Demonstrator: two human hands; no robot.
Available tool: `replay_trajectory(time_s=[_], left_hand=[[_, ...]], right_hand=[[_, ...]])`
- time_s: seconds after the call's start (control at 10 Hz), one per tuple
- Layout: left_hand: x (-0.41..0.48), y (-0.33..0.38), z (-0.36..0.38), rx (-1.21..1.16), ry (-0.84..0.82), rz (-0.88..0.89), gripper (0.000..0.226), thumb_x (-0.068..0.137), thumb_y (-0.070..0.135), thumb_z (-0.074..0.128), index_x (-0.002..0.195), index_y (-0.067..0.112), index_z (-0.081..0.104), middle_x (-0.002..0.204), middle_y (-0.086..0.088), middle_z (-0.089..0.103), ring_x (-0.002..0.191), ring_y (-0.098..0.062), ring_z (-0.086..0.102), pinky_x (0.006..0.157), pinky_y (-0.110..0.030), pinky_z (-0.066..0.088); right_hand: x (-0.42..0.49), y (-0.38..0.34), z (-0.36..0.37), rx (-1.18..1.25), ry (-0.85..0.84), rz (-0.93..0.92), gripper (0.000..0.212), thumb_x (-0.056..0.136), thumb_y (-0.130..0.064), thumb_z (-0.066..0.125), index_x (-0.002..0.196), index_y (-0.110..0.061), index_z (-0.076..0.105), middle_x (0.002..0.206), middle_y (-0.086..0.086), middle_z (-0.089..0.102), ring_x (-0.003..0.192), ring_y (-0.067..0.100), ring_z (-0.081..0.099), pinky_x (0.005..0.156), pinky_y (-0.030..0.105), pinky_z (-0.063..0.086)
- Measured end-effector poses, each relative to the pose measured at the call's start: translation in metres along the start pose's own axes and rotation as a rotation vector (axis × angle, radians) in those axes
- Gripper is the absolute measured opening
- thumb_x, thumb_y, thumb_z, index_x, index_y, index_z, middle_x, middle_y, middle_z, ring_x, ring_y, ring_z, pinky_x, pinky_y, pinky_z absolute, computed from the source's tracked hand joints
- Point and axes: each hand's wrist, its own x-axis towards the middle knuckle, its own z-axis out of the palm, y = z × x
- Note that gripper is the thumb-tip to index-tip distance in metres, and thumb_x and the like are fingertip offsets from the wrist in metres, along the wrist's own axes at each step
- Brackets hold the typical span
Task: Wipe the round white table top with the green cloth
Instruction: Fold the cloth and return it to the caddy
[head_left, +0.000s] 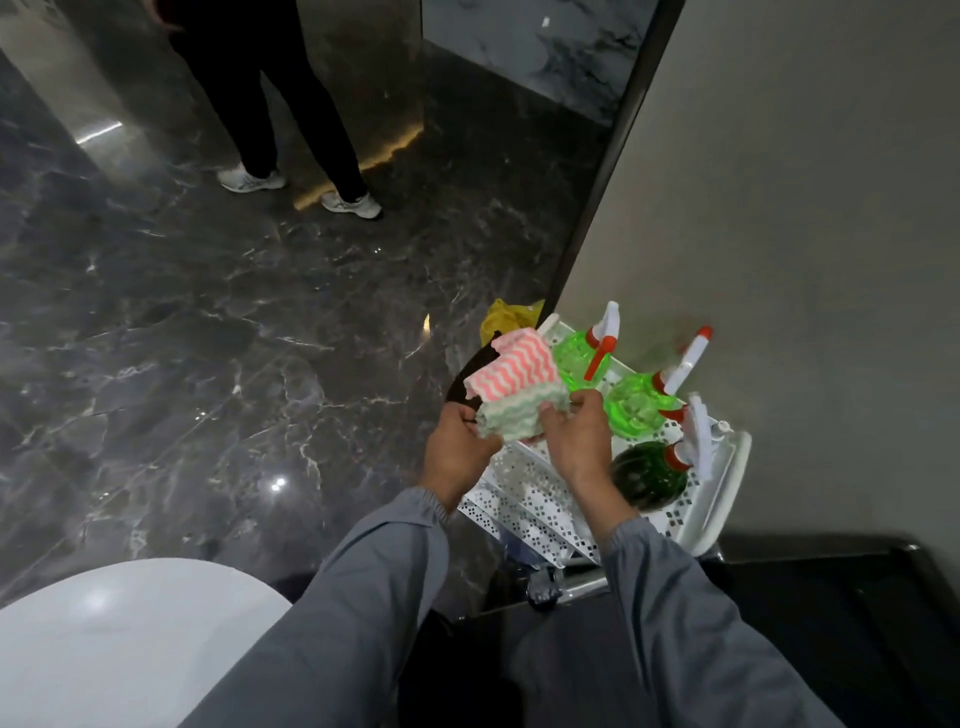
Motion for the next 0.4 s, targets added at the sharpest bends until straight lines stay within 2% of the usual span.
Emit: replay_trajectory(time_s=[0.1, 0.2, 0.3, 0.4], left_hand=[[0.0, -0.001, 0.001, 0.045, -0.01, 0.023, 0.044, 0.086, 0.02, 0.084, 0.115, 0.013, 0.051, 0.098, -0.004, 0.058, 0.08, -0.016, 0.053, 0.067, -0.031, 0.047], [-0.002, 0.001, -0.003, 0.064, 0.008, 0.049, 0.049, 0.083, 0.027, 0.087, 0.115, 0.015, 0.052, 0.101, -0.004, 0.062, 0.084, -0.017, 0.057, 0.07, -0.031, 0.047], [-0.005, -0.003, -0.012, -0.03, 0.024, 0.027, 0.052, 0.079, 0.031, 0.091, 0.112, 0.017, 0.054, 0.102, -0.005, 0.063, 0.089, -0.02, 0.061, 0.083, -0.041, 0.055], [-0.012, -0.003, -0.022, -0.104, 0.025, 0.017, 0.051, 0.076, 0.038, 0.092, 0.107, 0.022, 0.056, 0.104, -0.006, 0.065, 0.092, -0.021, 0.065, 0.089, -0.046, 0.06]], right_hand=[[-0.001, 0.0, 0.0, -0.043, 0.022, 0.004, 0.039, 0.097, -0.031, 0.068, 0.125, -0.01, 0.051, 0.127, 0.01, 0.054, 0.102, 0.026, 0.056, 0.086, 0.039, 0.05], [-0.005, -0.005, -0.005, -0.029, 0.047, -0.036, 0.028, 0.097, -0.027, 0.068, 0.114, -0.012, 0.051, 0.12, 0.005, 0.05, 0.097, 0.022, 0.054, 0.082, 0.033, 0.045], [-0.011, -0.01, -0.004, 0.063, 0.049, -0.041, 0.017, 0.093, -0.024, 0.066, 0.101, -0.016, 0.053, 0.107, 0.004, 0.059, 0.09, 0.023, 0.06, 0.076, 0.038, 0.051], [-0.026, -0.023, 0.003, 0.153, 0.045, -0.075, 0.009, 0.094, -0.023, 0.062, 0.094, -0.017, 0.055, 0.09, 0.002, 0.064, 0.08, 0.019, 0.062, 0.072, 0.039, 0.051]])
